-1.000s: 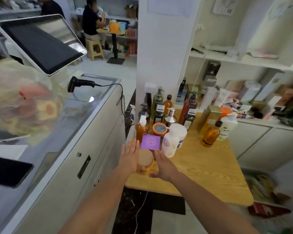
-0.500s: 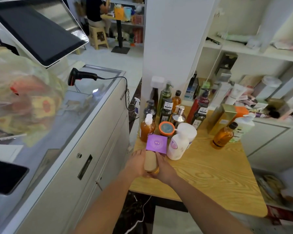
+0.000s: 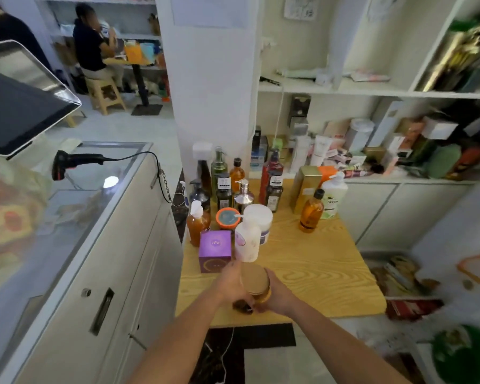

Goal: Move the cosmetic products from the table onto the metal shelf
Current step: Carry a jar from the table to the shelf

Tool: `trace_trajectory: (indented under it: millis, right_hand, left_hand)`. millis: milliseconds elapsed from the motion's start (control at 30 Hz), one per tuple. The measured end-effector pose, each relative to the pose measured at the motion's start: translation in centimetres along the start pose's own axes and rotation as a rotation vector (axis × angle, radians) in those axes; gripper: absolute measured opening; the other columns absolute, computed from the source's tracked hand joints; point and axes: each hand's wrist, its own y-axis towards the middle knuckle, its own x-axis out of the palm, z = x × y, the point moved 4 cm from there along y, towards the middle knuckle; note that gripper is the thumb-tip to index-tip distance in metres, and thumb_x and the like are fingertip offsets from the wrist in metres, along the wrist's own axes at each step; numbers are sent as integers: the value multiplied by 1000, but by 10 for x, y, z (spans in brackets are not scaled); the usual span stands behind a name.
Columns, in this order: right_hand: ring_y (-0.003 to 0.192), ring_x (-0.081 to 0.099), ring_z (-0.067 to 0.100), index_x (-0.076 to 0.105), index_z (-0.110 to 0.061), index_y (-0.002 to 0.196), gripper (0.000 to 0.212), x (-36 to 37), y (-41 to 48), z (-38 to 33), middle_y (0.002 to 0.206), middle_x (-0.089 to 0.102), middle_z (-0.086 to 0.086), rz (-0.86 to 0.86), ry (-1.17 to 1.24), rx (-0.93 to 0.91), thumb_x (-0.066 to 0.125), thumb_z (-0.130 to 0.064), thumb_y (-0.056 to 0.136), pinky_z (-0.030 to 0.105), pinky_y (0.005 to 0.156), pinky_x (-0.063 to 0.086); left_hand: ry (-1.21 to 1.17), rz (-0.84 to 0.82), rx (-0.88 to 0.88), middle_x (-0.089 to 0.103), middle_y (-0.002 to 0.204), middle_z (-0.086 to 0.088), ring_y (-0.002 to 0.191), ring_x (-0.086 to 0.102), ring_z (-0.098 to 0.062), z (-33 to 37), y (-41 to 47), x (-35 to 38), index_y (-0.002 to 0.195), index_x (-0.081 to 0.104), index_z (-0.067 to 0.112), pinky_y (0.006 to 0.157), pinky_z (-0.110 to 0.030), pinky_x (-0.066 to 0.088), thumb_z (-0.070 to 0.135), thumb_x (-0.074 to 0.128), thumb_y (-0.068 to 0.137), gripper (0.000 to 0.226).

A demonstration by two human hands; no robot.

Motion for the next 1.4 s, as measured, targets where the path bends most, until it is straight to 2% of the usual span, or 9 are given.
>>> trace_trajectory:
  millis: [300, 400, 500, 667, 800, 967, 1100, 1300, 1400]
  right_hand:
    - [119, 47, 19, 34, -16, 132, 99, -97, -97, 78, 124, 51, -1, 423, 503, 152, 90, -10, 50, 33, 98, 41]
    - [120, 47, 19, 39, -19, 129, 101, -138, -142, 99, 124, 53, -1, 548, 537, 149, 91, -13, 43, 36, 103, 40]
    - [116, 50, 19, 41, -20, 122, 94, -170, -193, 120, 119, 55, -1, 635, 548, 141, 90, -10, 42, 36, 103, 40]
    - [118, 55, 21, 46, -14, 128, 110, -202, -286, 181, 123, 61, 2, 809, 543, 155, 91, -24, 29, 42, 107, 41]
    - [122, 52, 18, 46, -11, 126, 90, -208, -379, 217, 126, 58, 2, 890, 495, 209, 90, -12, 48, 37, 109, 38]
    - [115, 55, 18, 47, -17, 128, 113, -200, -495, 288, 122, 60, -1, 1059, 546, 294, 89, -36, 25, 41, 104, 43]
    - [114, 53, 19, 46, -14, 125, 87, -180, -582, 316, 116, 58, 0, 1107, 587, 379, 90, -9, 50, 35, 102, 42]
    - [114, 53, 25, 46, -15, 127, 99, -153, -687, 367, 120, 59, 5, 1249, 612, 526, 91, -19, 39, 44, 104, 42]
    - [113, 54, 24, 47, -15, 126, 86, -148, -728, 382, 117, 59, 5, 1327, 555, 597, 88, -8, 51, 42, 104, 42]
  left_hand:
    - [-141, -162, 276, 49, 115, 8, 108, 46, -9, 161, 9, 51, 119, 47, 22, 88, -25, 40, 27, 92, 52, 80]
    - [-155, -213, 351, 53, 115, 6, 108, 49, -11, 215, -4, 73, 112, 48, 23, 94, -33, 47, 37, 92, 44, 82]
    - [-125, -222, 440, 56, 118, 2, 110, 53, -15, 268, -18, 103, 121, 51, 21, 95, -42, 49, 55, 86, 27, 105]
    - [-38, -290, 598, 48, 128, -3, 119, 47, -21, 356, -68, 166, 136, 40, 12, 101, -38, 44, 38, 94, 44, 109]
    - [-2, -405, 687, 49, 128, 1, 114, 47, -15, 408, -118, 234, 133, 39, 17, 99, -32, 44, 35, 93, 50, 100]
    - [59, -542, 801, 47, 126, 2, 111, 44, -12, 463, -199, 319, 130, 38, 17, 96, -28, 42, 34, 90, 57, 91]
    - [145, -583, 885, 47, 131, -2, 118, 46, -19, 495, -259, 384, 135, 38, 16, 98, -31, 45, 42, 89, 55, 99]
    - [198, -680, 1036, 50, 122, -2, 107, 47, -15, 534, -345, 462, 132, 40, 13, 91, -29, 46, 41, 89, 58, 93]
    - [220, -705, 1107, 51, 123, -3, 107, 49, -16, 550, -376, 493, 130, 40, 13, 90, -29, 45, 43, 89, 58, 92]
